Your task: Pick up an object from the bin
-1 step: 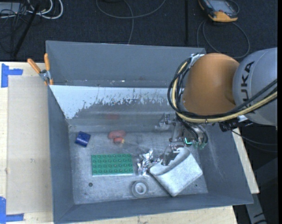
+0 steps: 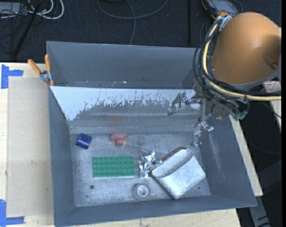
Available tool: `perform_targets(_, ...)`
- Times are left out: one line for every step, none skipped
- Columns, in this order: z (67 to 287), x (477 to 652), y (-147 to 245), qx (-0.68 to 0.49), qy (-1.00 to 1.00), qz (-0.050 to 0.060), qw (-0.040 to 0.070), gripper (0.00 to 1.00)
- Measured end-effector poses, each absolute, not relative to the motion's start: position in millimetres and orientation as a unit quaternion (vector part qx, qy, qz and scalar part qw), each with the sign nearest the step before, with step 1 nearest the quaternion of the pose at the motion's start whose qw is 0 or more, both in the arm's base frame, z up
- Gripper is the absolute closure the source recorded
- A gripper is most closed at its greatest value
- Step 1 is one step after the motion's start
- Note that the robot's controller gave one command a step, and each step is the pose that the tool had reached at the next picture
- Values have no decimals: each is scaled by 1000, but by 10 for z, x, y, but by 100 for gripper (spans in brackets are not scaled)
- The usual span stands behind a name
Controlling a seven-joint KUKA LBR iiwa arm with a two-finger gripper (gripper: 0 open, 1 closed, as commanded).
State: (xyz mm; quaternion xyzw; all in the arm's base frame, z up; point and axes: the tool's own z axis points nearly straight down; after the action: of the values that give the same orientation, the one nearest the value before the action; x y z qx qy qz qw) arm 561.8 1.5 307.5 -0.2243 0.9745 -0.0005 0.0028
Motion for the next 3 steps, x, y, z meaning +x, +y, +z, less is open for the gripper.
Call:
perform_targets(1899, 5608, 466, -220, 975, 2, -4, 0)
perform_targets(814, 5917, 487, -275, 961, 1, -3, 0)
perform_targets(776, 5868, 533, -311, 950, -2, 5, 0)
